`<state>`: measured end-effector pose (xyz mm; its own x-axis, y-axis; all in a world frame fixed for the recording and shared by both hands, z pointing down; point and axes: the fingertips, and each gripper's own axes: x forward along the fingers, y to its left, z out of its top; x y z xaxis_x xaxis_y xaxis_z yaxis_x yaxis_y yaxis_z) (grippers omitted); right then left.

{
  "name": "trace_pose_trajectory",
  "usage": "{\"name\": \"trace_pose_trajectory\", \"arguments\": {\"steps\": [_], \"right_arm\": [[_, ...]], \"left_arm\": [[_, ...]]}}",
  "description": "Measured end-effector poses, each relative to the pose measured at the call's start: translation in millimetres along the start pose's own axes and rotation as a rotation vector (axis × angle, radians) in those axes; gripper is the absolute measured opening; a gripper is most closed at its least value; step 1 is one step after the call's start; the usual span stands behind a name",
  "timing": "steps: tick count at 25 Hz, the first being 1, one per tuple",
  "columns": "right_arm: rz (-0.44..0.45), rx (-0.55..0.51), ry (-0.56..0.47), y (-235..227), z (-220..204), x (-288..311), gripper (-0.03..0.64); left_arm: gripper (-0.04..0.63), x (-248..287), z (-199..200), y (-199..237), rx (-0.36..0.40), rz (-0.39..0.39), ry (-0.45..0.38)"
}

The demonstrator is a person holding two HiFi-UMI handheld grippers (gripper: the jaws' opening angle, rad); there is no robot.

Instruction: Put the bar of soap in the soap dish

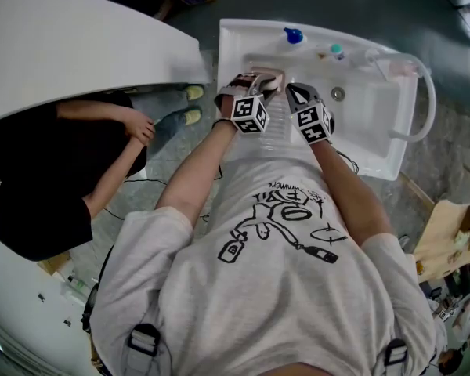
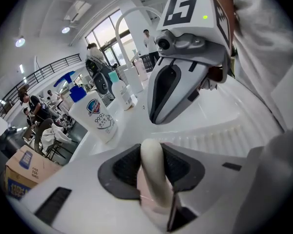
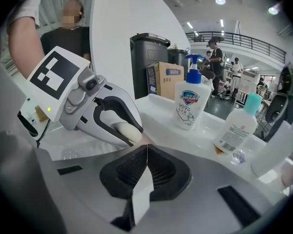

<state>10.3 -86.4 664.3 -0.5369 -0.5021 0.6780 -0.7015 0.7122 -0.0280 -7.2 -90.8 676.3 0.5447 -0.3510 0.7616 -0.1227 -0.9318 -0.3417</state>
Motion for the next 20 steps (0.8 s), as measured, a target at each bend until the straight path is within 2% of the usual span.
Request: {"name": "trace_pose_trajectory", "arguments": {"steps": [11,20], "right_arm": [[-0.010,-0.005,0.033,-10.8,-5.4,4.1,0.023],[0.000,-0.016,0.059,-8.0,-12.4,9.4,0.023]], "left_arm": [[0.124,15.5,-10.4,-5.5,0.060,-0.032,0.061],[0.124,25.9,-16.2,-2.4,0.118,-0.023,0.093]]}}
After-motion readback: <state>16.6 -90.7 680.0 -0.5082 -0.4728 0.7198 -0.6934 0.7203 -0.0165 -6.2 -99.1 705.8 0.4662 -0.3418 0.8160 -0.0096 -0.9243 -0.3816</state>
